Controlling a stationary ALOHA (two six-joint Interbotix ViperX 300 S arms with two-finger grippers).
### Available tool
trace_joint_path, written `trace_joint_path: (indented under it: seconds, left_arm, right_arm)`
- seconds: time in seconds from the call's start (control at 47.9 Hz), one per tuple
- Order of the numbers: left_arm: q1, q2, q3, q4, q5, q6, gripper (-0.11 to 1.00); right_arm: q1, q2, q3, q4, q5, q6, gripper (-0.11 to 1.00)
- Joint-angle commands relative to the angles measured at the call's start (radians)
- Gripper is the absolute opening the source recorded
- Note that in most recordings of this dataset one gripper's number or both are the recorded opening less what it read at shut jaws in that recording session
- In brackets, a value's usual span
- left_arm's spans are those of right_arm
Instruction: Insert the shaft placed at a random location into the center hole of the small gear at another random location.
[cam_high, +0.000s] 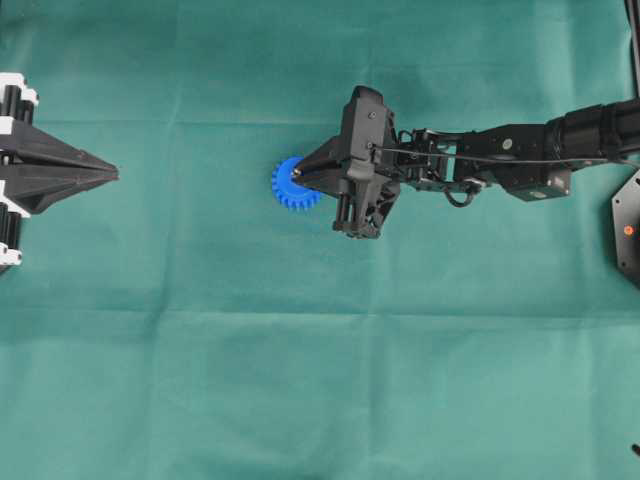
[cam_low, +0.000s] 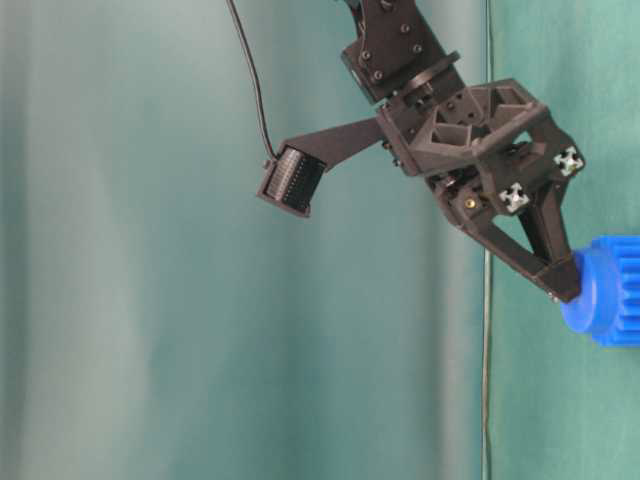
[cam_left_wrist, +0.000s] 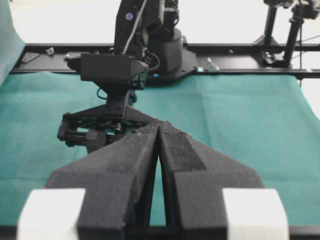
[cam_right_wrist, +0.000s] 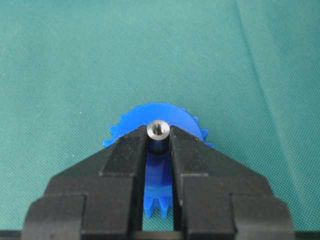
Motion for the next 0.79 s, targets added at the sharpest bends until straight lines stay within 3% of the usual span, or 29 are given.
trace_joint_path:
  seconds: [0.0,0.23,0.292,0.48,0.543,0.772]
  left_arm:
    - [-0.002,0.009,-0.020,0.002,-0.005,-0.002,0.00]
    - [0.000,0.009,-0.021,0.002,-0.005,-0.002,0.00]
    - [-0.002,0.009,-0.021,0.002,-0.003,-0.002,0.00]
    - [0.000,0.009,-0.021,0.002,-0.005,-0.002,0.00]
    - [0.000,0.009,-0.021,0.002,-0.003,-0.002,0.00]
    - [0.000,0.009,-0.021,0.002,-0.003,-0.002,0.00]
  right_arm:
    - [0.002,-0.011,-0.017,0.002,-0.006,-0.015,0.13]
    - [0.002,-0.011,-0.017,0.002,-0.005,-0.014,0.14]
    - [0.002,-0.011,-0.017,0.002,-0.005,-0.012,0.19]
    - [0.002,-0.018,-0.018,0.003,-0.005,-0.009,0.69]
    - [0.002,-0.026,-0.017,0.003,-0.005,-0.009,0.81]
    - [0.002,-0.100,-0.011,0.003,0.008,-0.012,0.78]
